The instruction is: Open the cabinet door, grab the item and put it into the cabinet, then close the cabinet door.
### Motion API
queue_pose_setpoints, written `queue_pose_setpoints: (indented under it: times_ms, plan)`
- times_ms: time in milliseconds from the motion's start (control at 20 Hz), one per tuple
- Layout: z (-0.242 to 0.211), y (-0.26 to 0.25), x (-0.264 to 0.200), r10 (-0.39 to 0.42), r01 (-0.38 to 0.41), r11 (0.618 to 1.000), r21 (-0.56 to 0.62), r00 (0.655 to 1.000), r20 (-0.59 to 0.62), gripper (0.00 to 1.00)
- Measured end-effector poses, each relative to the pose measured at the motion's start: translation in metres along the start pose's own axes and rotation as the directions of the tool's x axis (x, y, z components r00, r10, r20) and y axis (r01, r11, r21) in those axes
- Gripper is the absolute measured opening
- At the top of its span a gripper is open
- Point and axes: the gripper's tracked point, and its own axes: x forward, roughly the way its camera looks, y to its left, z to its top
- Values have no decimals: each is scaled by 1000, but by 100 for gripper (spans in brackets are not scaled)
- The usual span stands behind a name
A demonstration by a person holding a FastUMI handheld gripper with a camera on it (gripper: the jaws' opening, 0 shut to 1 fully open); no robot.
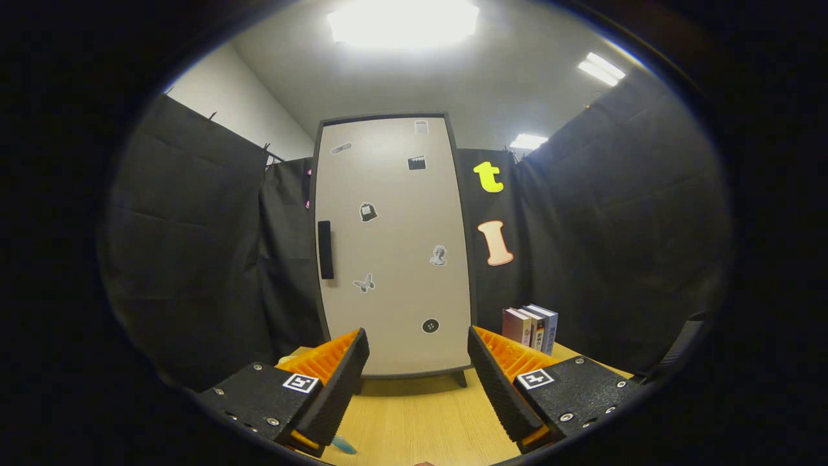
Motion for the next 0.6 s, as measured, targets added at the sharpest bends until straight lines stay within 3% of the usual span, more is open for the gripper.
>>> queue_pose_setpoints:
  times_ms: [600]
  plan:
    - [45,44,73,101,-102,995,21,994,42,95]
